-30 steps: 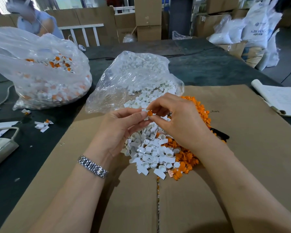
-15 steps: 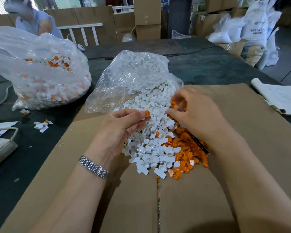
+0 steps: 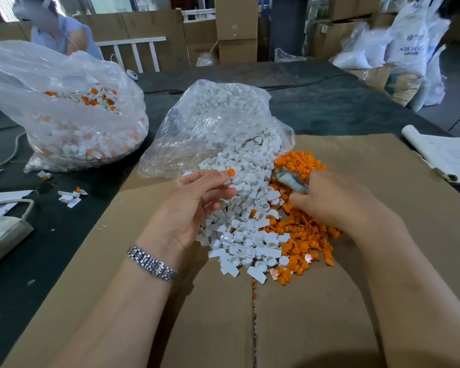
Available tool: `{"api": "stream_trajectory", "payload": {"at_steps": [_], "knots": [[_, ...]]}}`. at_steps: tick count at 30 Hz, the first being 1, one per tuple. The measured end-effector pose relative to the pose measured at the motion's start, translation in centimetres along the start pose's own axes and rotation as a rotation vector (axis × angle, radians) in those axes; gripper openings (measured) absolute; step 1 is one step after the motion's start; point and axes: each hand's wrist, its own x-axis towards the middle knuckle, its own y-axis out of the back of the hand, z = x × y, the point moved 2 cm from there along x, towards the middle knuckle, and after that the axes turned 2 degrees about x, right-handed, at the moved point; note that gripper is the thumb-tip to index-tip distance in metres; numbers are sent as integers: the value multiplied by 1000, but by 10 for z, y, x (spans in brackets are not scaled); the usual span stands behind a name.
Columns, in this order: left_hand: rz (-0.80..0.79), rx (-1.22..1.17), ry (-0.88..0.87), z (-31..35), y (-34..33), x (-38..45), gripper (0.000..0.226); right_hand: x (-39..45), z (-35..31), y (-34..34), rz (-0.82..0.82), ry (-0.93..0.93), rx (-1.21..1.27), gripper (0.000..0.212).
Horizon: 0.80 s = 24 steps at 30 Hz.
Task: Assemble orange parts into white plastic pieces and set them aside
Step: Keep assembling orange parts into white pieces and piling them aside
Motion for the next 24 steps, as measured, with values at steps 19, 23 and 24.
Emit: {"api": "stream_trajectory", "payload": {"at_steps": [19,23,24], "knots": [[14,28,-136,0,-1,0,22,-42,-47,16,-479,198,747,34],[19,62,-137,-3,1,2,11,-48,-54,15,-430,207,678,45],[17,62,-133,-3,1,3,9,-49,-56,16,-391,232,619,49]]}}
